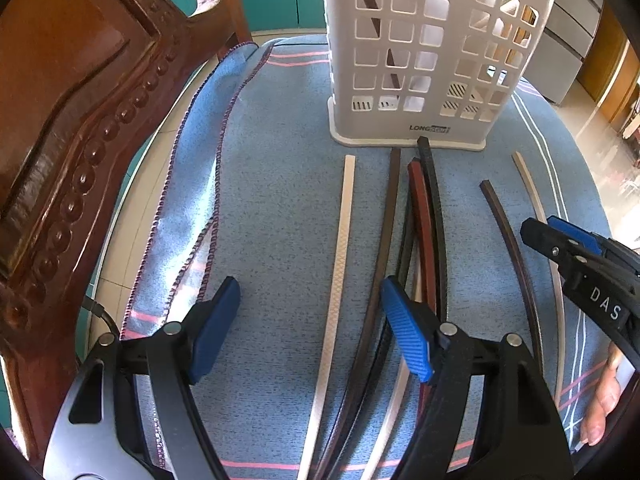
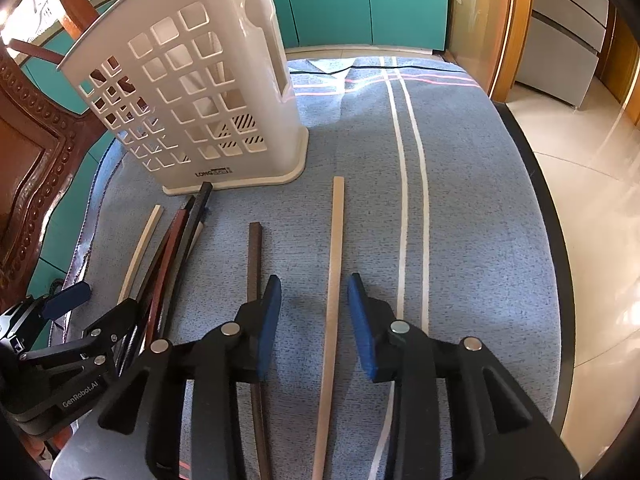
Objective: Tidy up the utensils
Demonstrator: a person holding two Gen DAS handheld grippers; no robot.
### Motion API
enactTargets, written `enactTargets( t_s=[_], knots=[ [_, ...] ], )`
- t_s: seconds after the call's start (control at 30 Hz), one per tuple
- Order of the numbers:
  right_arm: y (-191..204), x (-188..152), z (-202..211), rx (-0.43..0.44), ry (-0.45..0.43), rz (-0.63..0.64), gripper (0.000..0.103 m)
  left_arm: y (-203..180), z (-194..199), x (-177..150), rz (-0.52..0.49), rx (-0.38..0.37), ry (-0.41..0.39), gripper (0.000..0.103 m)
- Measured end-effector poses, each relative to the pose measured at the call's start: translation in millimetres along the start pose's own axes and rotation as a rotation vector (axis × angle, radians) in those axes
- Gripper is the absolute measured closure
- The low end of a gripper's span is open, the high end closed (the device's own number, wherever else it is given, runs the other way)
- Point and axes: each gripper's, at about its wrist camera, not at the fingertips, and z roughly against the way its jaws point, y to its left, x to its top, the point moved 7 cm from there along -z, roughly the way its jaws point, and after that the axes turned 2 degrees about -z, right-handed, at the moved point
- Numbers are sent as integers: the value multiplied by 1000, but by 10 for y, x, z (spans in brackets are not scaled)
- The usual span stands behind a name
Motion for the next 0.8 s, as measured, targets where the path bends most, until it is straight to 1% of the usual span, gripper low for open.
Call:
enactTargets(
  t_s=[0.07, 0.13, 0.2, 0.33, 0.4, 0.47, 0.57, 0.8],
  knots=[
    [5, -10, 10, -1, 0, 4, 67, -2, -8, -9, -5, 3, -1, 30],
    [10, -13, 14, -1, -1, 8, 66, -36, -26, -12, -10, -15, 9, 38],
    [10, -13, 18, -2, -1, 11, 66, -72, -30, -20, -13, -35, 10, 47],
    [10, -12, 15, -1, -1, 10, 66, -96, -30, -12, -13, -73, 13, 59],
    [12, -12, 15, -2, -1, 11, 66, -106, -18, 6, -12, -84, 11, 77],
    [11, -11, 12, -3, -1, 11, 66, -109, -14, 12, -12, -87, 11, 85],
    [8, -16, 19, -5, -2, 15, 65, -105, -2, 10, -2, -90, 10, 89],
    [20, -21, 24, -4, -4, 26, 60, -103, 20, -19, -4, -85, 11, 89]
  ],
)
